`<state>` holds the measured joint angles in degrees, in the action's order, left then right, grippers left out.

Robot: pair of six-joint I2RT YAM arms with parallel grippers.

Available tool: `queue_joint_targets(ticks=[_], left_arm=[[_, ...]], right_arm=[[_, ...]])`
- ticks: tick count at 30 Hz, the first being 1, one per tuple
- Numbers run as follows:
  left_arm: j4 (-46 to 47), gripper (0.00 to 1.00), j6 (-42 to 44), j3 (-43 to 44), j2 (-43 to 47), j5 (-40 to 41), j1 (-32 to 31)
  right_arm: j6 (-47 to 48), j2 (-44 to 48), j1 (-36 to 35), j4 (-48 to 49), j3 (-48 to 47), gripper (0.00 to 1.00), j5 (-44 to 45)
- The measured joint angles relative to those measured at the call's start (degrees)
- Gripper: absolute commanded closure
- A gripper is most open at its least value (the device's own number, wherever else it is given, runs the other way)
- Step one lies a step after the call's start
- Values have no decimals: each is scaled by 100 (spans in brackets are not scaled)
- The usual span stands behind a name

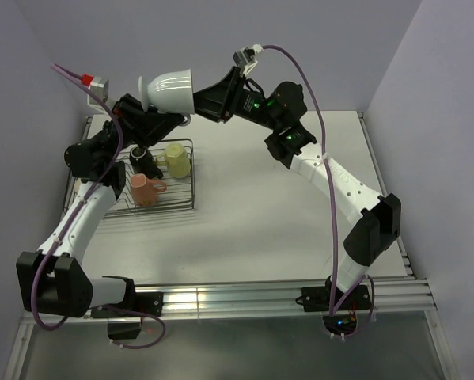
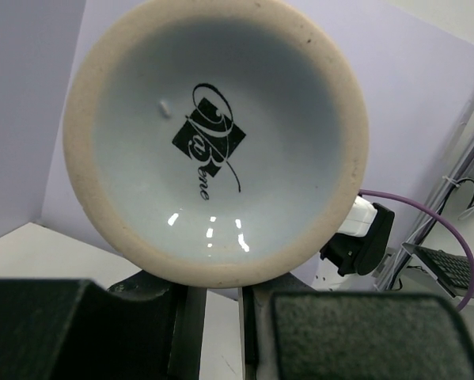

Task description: Load the cups into the dish rack

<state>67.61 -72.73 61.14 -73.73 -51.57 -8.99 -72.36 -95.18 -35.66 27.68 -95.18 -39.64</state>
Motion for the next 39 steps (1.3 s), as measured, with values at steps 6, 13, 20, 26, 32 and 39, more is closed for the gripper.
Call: queue_joint_targets(ticks=[6, 13, 20, 26, 32, 39], left_arm=[[-262, 100, -2, -236, 293, -247, 516], [-2627, 100, 1674, -476, 1027, -870, 1298], [-7163, 100, 5401, 636, 975, -748, 1316], [-9412, 100, 7643, 922, 697, -79, 1322], [-10518, 100, 8839, 1005, 284, 470, 1322], [-11073, 100, 9497, 1005, -175, 933, 1163]], right_arm=[[133, 57, 240, -2, 468, 15, -72], [710, 415, 990, -516, 1263, 10, -177], [1753, 916, 1506, -1069, 1478, 9, -304], [2549, 1064, 1541, -1460, 1484, 9, -455], [2992, 1067, 1545, -1797, 1495, 8, -485], [3158, 1067, 1545, -1897, 1497, 8, -494]])
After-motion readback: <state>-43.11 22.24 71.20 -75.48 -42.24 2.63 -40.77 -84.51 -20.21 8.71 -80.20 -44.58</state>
